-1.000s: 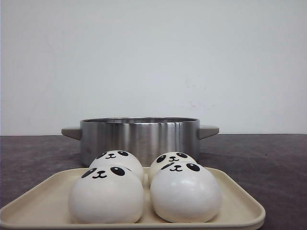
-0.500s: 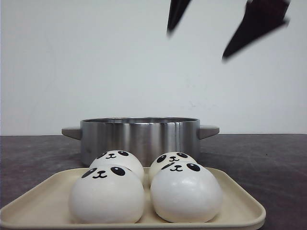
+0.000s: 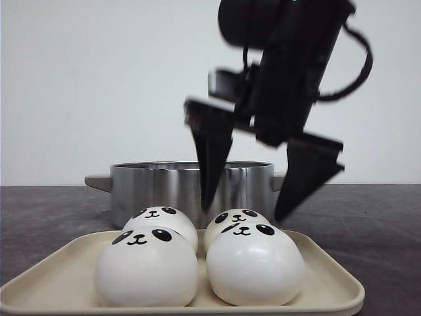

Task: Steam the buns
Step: 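Lower the right gripper and grasp the farther panda bun nearest it, then lift the bun with the right gripper and carry it over the pot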

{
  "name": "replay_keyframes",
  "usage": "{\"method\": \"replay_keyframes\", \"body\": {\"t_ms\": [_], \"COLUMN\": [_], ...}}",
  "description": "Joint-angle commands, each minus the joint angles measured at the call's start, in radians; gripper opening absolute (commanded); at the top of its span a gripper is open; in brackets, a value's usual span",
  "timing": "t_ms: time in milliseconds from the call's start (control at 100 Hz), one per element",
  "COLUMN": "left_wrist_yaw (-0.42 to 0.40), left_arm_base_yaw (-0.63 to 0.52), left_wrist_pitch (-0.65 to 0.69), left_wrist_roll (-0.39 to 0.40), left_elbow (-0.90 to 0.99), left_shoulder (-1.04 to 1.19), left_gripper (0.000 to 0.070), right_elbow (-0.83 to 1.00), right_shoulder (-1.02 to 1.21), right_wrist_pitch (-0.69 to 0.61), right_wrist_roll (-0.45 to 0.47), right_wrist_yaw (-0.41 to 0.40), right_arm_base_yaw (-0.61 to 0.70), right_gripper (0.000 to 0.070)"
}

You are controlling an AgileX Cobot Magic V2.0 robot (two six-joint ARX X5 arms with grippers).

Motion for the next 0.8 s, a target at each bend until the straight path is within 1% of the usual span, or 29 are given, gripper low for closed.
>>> {"method": "replay_keyframes", "body": {"t_ms": [0, 90, 180, 210, 230, 260, 290, 310, 330, 350, 510, 560, 620, 670, 710, 790], "left_wrist_yaw": [0.005, 0.005, 0.005, 0.005, 0.005, 0.005, 0.005, 0.005, 0.005, 0.005, 0.005, 0.005, 0.005, 0.005, 0.005, 0.005], "left_arm_base_yaw": [-0.011, -0.023, -0.033, -0.036, -0.038, -0.04, -0.043, -0.044, -0.046, -0.047, -0.058, -0.062, -0.063, -0.063, -0.063, -0.064], "left_wrist_pitch": [0.011, 0.011, 0.013, 0.013, 0.014, 0.014, 0.014, 0.014, 0.014, 0.014, 0.016, 0.018, 0.022, 0.024, 0.03, 0.047], "left_wrist_roll": [0.014, 0.014, 0.015, 0.015, 0.016, 0.016, 0.016, 0.016, 0.016, 0.018, 0.018, 0.018, 0.018, 0.018, 0.018, 0.018], "left_elbow": [0.015, 0.015, 0.015, 0.015, 0.015, 0.015, 0.015, 0.015, 0.015, 0.015, 0.015, 0.015, 0.015, 0.015, 0.015, 0.015], "left_shoulder": [0.005, 0.005, 0.005, 0.005, 0.005, 0.005, 0.005, 0.005, 0.005, 0.005, 0.005, 0.005, 0.005, 0.005, 0.005, 0.005], "left_gripper": [0.0486, 0.0486, 0.0486, 0.0486, 0.0486, 0.0486, 0.0486, 0.0486, 0.0486, 0.0486, 0.0486, 0.0486, 0.0486, 0.0486, 0.0486, 0.0486], "right_elbow": [0.021, 0.021, 0.021, 0.021, 0.021, 0.021, 0.022, 0.023, 0.024, 0.024, 0.079, 0.121, 0.182, 0.25, 0.317, 0.438], "right_shoulder": [0.04, 0.072, 0.088, 0.088, 0.088, 0.088, 0.088, 0.086, 0.082, 0.075, -0.04, -0.093, -0.147, -0.182, -0.191, -0.182], "right_wrist_pitch": [0.007, 0.011, 0.01, 0.01, 0.011, 0.014, 0.016, 0.016, 0.014, 0.014, -0.029, -0.041, -0.043, -0.038, -0.028, -0.027], "right_wrist_roll": [0.013, 0.019, 0.023, 0.023, 0.023, 0.023, 0.023, 0.022, 0.023, 0.024, 0.026, 0.025, 0.013, -0.005, -0.039, -0.1], "right_wrist_yaw": [-0.002, -0.003, -0.002, 0.001, 0.003, 0.004, 0.003, 0.0, -0.003, -0.008, -0.099, -0.103, -0.078, -0.03, 0.014, 0.065], "right_arm_base_yaw": [0.002, -0.001, -0.005, -0.006, -0.006, -0.006, -0.005, -0.005, -0.004, -0.004, 0.021, 0.037, 0.052, 0.059, 0.06, 0.037], "right_gripper": [0.0579, 0.0569, 0.0446, 0.0367, 0.0299, 0.0162, 0.0006, 0.0, 0.0016, 0.001, 0.0009, 0.0009, 0.0008, 0.0007, 0.0007, 0.0006]}}
